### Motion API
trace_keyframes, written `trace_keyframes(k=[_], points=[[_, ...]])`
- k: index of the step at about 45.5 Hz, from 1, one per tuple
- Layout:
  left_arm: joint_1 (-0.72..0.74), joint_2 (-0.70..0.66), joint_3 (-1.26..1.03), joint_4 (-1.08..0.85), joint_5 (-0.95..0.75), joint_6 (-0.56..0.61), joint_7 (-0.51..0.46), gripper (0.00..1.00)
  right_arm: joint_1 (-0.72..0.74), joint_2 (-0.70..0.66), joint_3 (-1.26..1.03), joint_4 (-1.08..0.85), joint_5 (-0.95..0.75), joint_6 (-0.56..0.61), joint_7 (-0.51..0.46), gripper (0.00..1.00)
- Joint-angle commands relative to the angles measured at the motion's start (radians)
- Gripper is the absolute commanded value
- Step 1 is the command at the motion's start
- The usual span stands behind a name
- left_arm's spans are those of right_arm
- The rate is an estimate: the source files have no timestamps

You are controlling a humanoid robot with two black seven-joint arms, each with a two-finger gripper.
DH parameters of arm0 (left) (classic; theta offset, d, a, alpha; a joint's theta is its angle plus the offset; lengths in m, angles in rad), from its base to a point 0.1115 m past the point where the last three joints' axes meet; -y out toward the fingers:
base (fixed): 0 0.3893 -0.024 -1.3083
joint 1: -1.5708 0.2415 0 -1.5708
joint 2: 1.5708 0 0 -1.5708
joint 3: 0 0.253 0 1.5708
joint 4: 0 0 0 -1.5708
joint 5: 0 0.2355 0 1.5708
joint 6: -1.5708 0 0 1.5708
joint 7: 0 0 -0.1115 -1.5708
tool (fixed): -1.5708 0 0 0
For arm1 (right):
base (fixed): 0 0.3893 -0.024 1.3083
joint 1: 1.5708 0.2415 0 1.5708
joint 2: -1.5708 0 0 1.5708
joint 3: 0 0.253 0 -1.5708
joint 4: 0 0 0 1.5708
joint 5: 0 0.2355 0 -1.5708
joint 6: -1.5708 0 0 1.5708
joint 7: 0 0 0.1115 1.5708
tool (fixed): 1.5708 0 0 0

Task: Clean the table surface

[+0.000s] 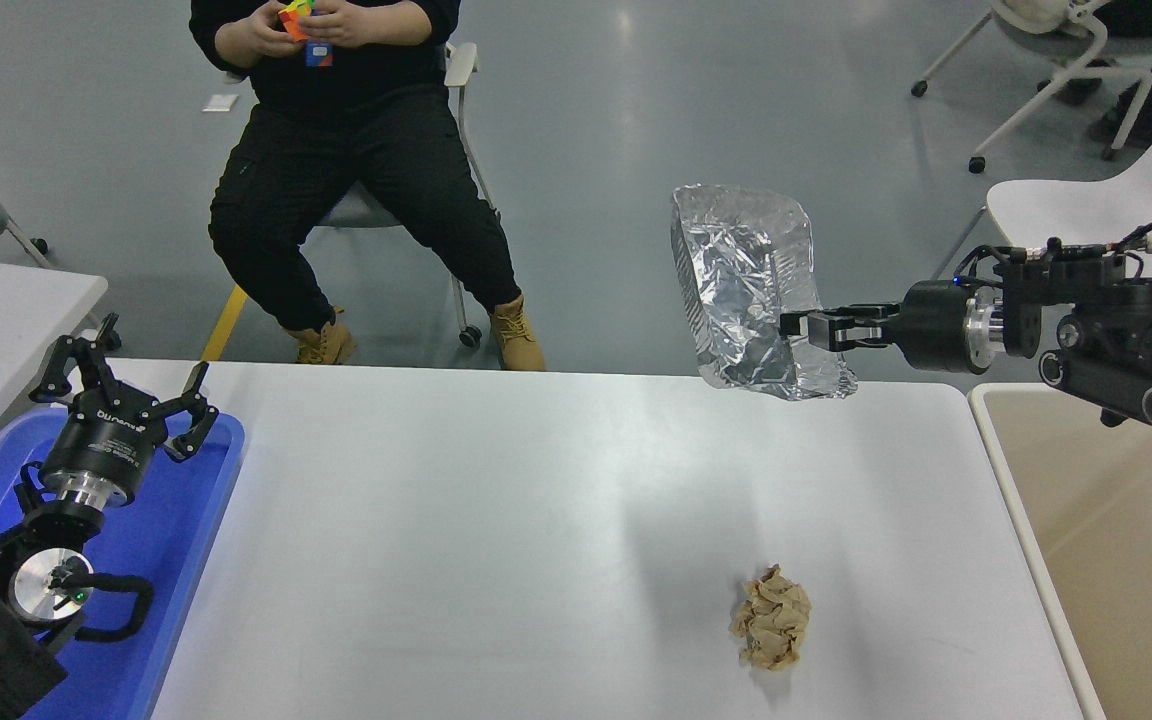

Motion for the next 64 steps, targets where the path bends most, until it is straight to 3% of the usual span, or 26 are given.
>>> trace_keyframes(k=[1,17,32,47,64], points=[[0.000,0.001,0.000,0.000,0.000,0.000,-0.001,1.00,0.045,-0.035,0.002,-0.095,0.062,0.023,0.000,0.00],[0.001,-0.001,0.000,0.000,0.000,0.000,0.001,1.00,-0.124,-0.036,0.005,-0.595,0.242,0.181,-0.002,0.00],[0.000,-0.001,0.000,0.000,0.000,0.000,0.001,1.00,-0.343,-0.085,0.048,-0.781,0.266,0.187,-0.031,0.00],[0.001,-0.001,0.000,0.000,0.000,0.000,-0.001,1.00,-0.509,-0.088,0.108,-0.841,0.347,0.189,-0.276,0.00],[0.001,0.001,0.000,0.000,0.000,0.000,-0.001,1.00,-0.634,-0.087,0.180,-0.859,0.351,0.189,-0.405,0.00]])
